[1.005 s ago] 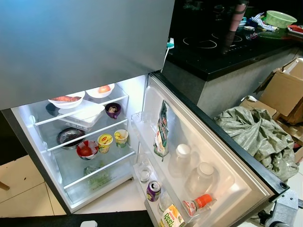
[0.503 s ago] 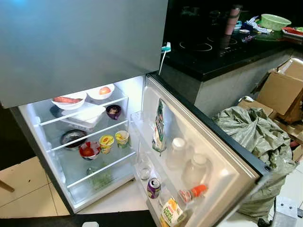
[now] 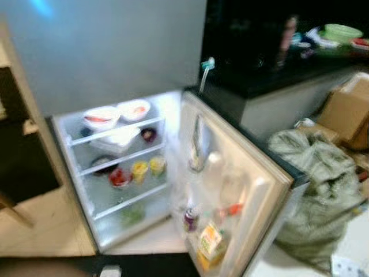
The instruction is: Restocking fridge
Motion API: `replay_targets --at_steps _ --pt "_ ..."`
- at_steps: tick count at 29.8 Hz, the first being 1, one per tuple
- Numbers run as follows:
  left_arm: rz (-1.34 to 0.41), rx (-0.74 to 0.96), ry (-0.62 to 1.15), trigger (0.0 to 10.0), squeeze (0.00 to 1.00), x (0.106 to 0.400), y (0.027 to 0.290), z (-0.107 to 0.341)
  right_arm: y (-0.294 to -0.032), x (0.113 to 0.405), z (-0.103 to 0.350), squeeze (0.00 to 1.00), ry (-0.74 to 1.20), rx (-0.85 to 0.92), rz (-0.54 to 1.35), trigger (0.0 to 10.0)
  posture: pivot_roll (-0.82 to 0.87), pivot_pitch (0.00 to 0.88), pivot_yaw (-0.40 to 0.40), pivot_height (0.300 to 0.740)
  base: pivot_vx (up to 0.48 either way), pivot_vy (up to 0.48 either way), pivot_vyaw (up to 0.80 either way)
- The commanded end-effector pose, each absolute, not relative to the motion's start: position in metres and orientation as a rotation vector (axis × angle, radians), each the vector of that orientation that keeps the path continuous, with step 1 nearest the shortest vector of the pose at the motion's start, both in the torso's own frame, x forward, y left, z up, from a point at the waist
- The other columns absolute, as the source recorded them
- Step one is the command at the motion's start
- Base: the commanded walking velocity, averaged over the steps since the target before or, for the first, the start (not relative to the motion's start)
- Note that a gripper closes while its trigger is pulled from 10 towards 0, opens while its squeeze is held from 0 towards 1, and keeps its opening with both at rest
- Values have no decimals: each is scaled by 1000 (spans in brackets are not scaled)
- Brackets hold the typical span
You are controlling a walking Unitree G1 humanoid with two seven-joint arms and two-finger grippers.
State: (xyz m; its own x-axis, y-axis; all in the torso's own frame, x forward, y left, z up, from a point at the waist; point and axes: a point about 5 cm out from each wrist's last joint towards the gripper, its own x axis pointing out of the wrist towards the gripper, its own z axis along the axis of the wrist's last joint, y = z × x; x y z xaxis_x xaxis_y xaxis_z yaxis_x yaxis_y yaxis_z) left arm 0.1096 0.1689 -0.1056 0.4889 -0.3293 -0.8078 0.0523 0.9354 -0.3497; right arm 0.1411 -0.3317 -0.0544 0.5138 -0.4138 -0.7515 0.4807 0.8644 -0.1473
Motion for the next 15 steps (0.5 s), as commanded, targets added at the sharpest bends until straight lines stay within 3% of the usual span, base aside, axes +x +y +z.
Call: replay_targets --at_steps 1,10,13,15 --pt "-236 -319 1158 10000 0 81 164 -114 -329 140 -56 0 889 87 -533 10000 -91 0 -72 740 0 0 0" --pt "-243 -313 1155 10000 0 82 166 -114 -328 145 -55 0 876 86 -532 10000 -91 0 -72 740 0 0 0" --pt "-247 -311 1156 10000 0 82 165 -114 -334 155 -47 0 795 151 -576 10000 -90 0 -72 740 0 0 0" --pt "-249 -308 1161 10000 0 80 165 -114 -342 178 -30 0 622 303 -613 10000 -90 0 -71 740 0 0 0"
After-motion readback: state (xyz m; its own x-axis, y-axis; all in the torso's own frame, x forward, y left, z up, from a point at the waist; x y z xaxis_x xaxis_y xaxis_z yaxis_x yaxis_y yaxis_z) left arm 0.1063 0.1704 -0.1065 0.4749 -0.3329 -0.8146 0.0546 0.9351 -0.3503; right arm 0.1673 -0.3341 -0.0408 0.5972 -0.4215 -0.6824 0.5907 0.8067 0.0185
